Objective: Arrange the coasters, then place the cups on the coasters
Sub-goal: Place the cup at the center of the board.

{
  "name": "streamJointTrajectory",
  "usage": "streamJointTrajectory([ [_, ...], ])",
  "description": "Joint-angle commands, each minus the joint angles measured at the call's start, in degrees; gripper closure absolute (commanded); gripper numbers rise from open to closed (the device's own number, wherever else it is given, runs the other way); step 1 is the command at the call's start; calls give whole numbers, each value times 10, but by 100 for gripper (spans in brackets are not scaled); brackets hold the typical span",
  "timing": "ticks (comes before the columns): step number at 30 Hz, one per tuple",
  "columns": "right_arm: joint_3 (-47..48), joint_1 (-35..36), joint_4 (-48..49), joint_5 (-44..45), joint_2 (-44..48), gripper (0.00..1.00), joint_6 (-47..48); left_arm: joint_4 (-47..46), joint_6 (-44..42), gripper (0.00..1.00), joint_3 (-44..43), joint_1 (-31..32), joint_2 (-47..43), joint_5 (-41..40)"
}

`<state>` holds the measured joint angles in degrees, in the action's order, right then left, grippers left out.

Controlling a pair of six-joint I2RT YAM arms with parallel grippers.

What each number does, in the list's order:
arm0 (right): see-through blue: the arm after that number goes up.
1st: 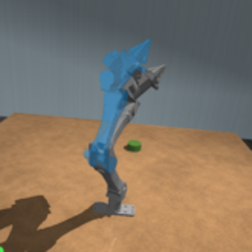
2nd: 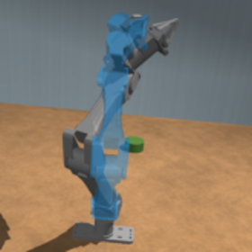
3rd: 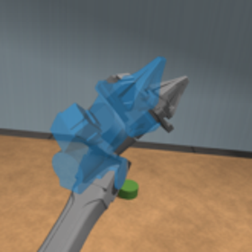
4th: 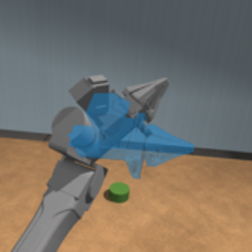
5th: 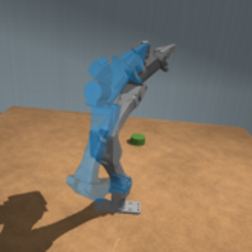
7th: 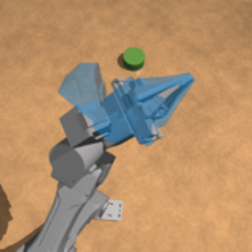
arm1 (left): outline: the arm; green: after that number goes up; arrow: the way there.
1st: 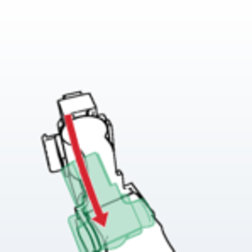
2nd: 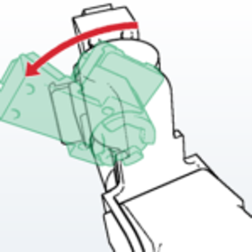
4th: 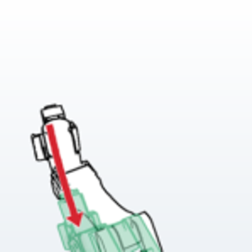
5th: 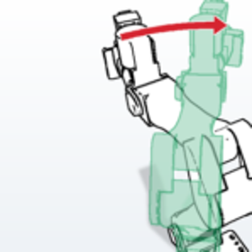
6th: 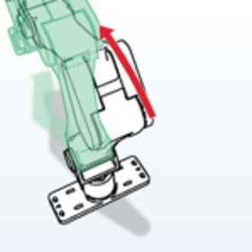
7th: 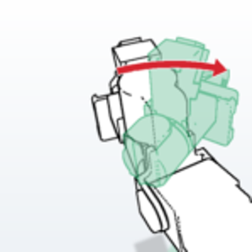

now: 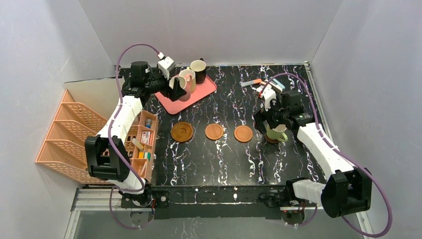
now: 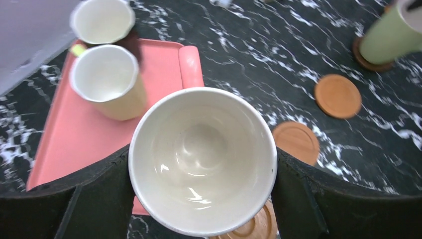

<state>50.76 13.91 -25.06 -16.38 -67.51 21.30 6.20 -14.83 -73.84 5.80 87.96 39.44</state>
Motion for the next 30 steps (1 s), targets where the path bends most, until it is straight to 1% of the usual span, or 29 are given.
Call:
streamJointTrajectory([
  [1, -3, 10, 9, -45, 21, 1, 19, 96, -126, 59, -18, 16, -17, 137],
  [4, -6, 16, 3, -71, 26, 1, 30, 171, -200, 59, -22, 43, -15, 154],
  [8, -8, 26, -10, -103, 34, 1, 50, 246, -295, 60, 0, 88, -39, 148],
  [12, -10, 39, -23, -133, 41, 1, 64, 290, -341, 61, 45, 141, -85, 135],
  [19, -17, 72, -45, -179, 54, 1, 101, 306, -364, 62, 149, 197, -162, 129],
  [21, -19, 91, -58, -195, 58, 1, 122, 311, -367, 62, 174, 212, -173, 128],
  [23, -23, 127, -68, -207, 61, 1, 147, 310, -367, 62, 197, 226, -180, 132],
  [28, -31, 216, -32, -156, 56, 1, 153, 292, -351, 63, 236, 231, -165, 165],
  [30, -24, 243, -27, -146, 39, 1, 150, 280, -345, 66, 249, 231, -159, 160],
])
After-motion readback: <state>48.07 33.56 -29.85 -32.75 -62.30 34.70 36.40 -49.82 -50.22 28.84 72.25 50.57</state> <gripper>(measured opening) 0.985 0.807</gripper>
